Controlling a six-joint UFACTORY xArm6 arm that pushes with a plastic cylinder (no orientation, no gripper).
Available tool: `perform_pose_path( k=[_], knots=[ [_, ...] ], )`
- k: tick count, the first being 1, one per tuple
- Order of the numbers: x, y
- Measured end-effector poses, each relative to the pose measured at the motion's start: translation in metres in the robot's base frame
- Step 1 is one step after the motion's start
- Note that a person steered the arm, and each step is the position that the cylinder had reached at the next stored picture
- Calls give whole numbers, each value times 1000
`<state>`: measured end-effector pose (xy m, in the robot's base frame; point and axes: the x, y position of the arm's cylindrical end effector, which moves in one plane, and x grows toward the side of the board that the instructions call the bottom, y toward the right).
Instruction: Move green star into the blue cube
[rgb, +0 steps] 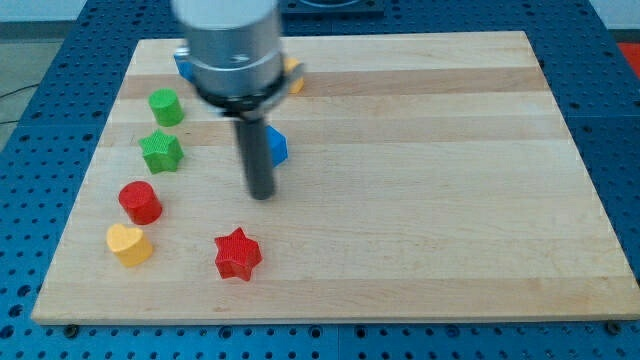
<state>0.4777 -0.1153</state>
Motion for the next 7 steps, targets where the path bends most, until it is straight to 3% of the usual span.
perform_pose_path(
  k=[2, 3, 4, 6, 7],
  knots=[
    [-19, -138],
    [-53, -133],
    [-68, -63],
    [-53, 82],
    [-64, 17]
  ],
)
